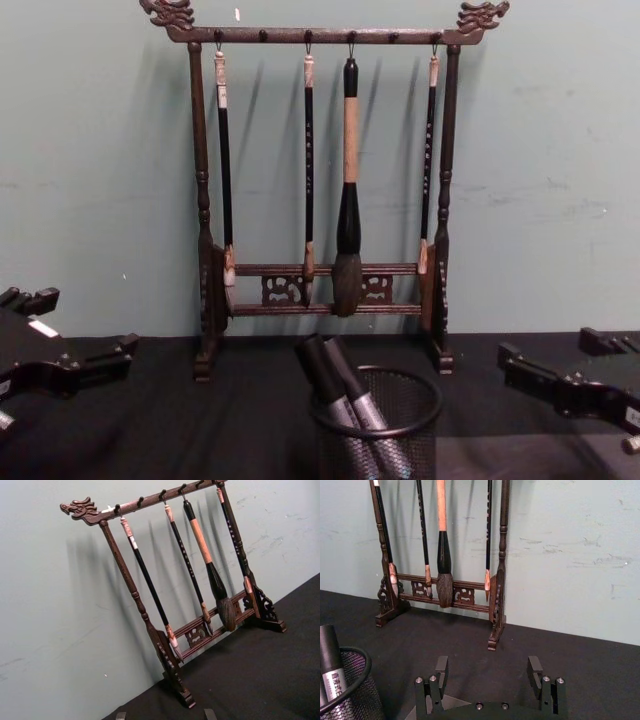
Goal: Pick up the water-based marker from the table and place it into the pen holder.
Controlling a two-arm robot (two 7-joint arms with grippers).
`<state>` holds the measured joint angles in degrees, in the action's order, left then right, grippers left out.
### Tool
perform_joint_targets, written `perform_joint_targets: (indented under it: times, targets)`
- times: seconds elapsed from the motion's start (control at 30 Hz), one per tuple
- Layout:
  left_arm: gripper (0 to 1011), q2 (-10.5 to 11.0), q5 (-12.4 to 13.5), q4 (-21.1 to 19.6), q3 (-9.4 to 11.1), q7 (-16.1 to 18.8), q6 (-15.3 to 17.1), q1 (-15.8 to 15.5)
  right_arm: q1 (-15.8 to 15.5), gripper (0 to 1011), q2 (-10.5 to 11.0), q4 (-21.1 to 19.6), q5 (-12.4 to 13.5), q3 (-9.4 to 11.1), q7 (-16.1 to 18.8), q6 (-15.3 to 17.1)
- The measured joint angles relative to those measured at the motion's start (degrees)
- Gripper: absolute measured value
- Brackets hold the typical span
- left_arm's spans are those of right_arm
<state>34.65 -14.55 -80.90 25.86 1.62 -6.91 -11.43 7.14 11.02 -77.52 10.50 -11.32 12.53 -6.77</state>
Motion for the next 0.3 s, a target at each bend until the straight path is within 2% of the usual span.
perform_joint_targets:
  times: [0.3]
  targets:
    - [1009,0.0,0.0,0.0,0.0,0.0,0.0,0.0,0.0,1002,0.0,0.0,0.0,0.0,0.0,0.0]
